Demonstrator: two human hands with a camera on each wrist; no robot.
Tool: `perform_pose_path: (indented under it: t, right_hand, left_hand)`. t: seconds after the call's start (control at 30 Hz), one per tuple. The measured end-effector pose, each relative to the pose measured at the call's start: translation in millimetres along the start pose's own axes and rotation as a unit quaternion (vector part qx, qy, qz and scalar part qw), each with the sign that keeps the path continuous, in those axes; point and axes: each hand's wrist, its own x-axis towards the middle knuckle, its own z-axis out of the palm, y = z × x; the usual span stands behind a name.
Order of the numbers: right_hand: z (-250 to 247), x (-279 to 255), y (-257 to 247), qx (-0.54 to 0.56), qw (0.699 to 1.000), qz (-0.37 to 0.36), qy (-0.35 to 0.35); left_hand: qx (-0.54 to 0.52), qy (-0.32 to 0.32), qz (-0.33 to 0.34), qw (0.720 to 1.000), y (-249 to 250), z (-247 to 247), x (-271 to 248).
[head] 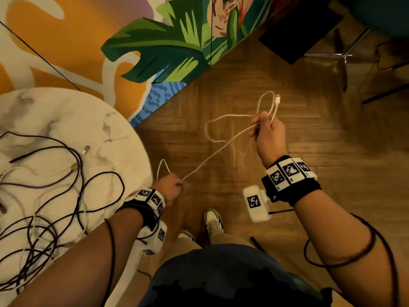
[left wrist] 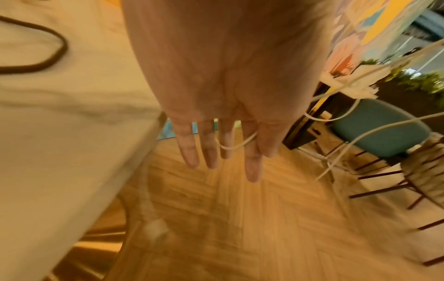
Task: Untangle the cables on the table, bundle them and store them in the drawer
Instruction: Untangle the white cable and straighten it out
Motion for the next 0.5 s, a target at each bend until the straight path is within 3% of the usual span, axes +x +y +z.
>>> perform_pose_path:
  t: [0.1, 0.27, 0.37, 0.43, 0.5]
  right_hand:
    - [-0.8, 6.3, 6.4, 0.01, 0.998, 0.009, 0.054]
    - [-0.7, 4.9, 13.4, -0.006, 0.999, 0.018, 0.046]
    - [-4.1, 4.3, 18.5, -0.011, 0.999, 0.024, 0.048]
    - [-9.4, 6.0, 22.8, -0.018, 0.998, 0.022, 0.058]
    - [-17.8, 7.5, 27.1, -0.032, 0.997, 0.013, 0.065]
  left_hand:
    - [-0.026, -0.023, -0.045, 0.998, -15.8, 14.3, -0.9]
    - [-0.172, 0.065, -0.048, 0.982, -14.3, 17.4, 5.5]
    - [-0.118, 0.044, -0.043, 0.991, -8.9, 13.4, 8.1]
    - [-0.051, 0.052, -0.053, 0.996, -10.5, 9.7, 11.5]
    - [-0.047, 0.067, -0.066, 0.994, -14.8, 7.7, 17.1]
